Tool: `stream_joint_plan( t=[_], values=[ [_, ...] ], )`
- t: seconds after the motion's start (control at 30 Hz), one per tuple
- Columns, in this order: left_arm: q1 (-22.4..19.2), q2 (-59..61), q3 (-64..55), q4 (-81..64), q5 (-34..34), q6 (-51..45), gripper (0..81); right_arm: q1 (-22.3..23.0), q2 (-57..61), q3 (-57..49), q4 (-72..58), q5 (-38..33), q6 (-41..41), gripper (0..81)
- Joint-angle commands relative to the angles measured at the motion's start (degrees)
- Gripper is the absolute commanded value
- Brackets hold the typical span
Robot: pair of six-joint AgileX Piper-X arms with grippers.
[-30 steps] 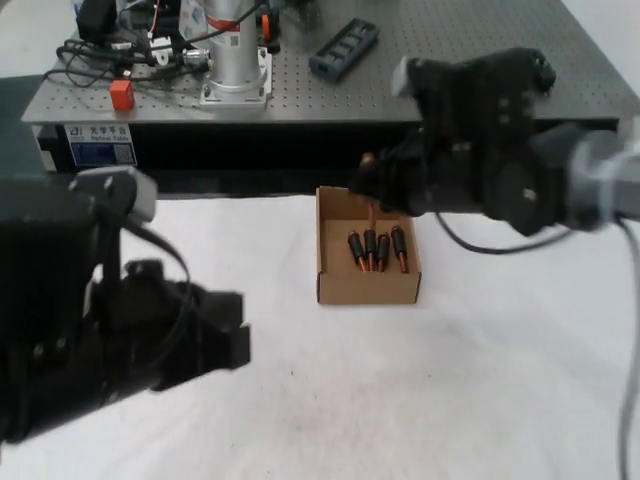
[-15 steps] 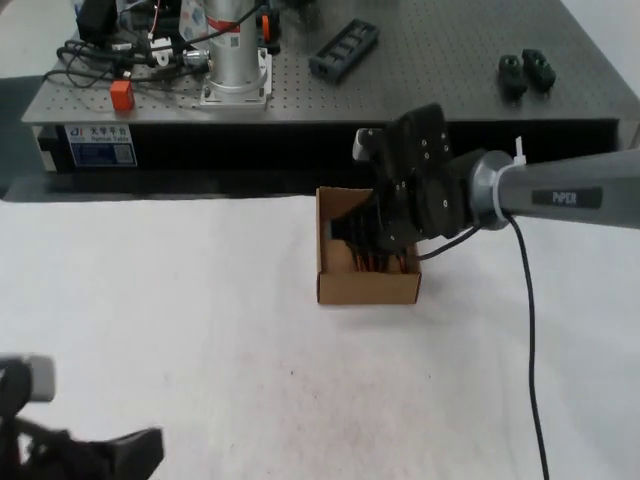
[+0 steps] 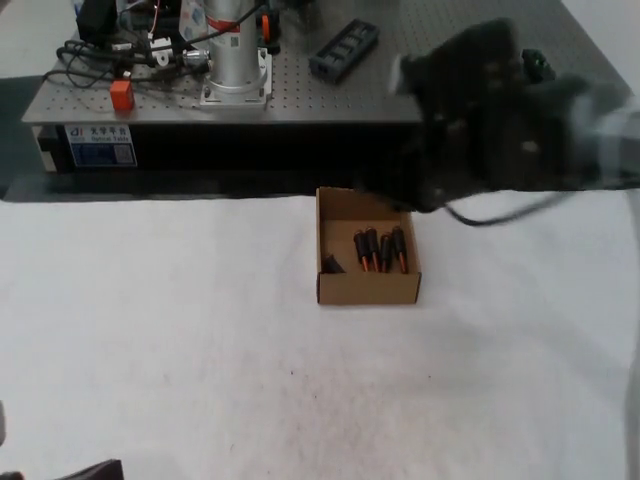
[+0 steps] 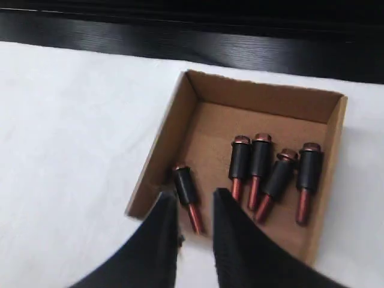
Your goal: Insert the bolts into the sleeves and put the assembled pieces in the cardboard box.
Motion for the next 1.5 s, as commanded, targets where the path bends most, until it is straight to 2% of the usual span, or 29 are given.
stream_joint_plan(
  t=[0.0, 0.1, 0.3, 0.53, 0.7, 1.0, 1.17, 1.47],
  values=[
    [-0.2, -0.8, -0.1, 0.7, -2.6, -1.3, 0.7, -0.3, -13.8, 11.7, -1.1, -0.3, -0.6, 5.3],
    [-0.2, -0.8, -0.1, 0.7, -2.6, -1.3, 0.7, -0.3, -24.9, 22.1, -1.0, -0.5, -0.6, 0.5],
    [-0.2, -0.8, -0.1, 0.7, -2.5, -1.9, 0.7, -0.3, -44.8, 39.2, -0.7, -0.5, -0.6, 2.0],
    [-0.2, -0.8, -0.1, 0.7, -2.5, -1.9, 0.7, -0.3, -57.6, 50.8, -0.8, -0.5, -0.6, 2.0],
    [-0.2, -0.8, -0.1, 0.7, -2.5, -1.9, 0.7, -0.3, -60.4, 55.8, -1.1, -0.5, -0.6, 2.0],
    [-0.2, -0.8, -0.1, 0.7, -2.5, -1.6, 0.7, -0.3, -60.4, 65.7, -11.2, -0.2, -0.6, 2.0],
    [-0.2, -0.8, 1.2, 1.0, -5.4, 0.5, 0.7, -0.3, -60.4, 66.0, -13.4, 0.4, -0.6, 2.0],
    [-0.2, -0.8, 5.6, -4.5, -5.1, 0.6, 0.7, -0.3, -60.4, 66.0, -11.4, 0.9, -0.6, 2.0]
  ],
)
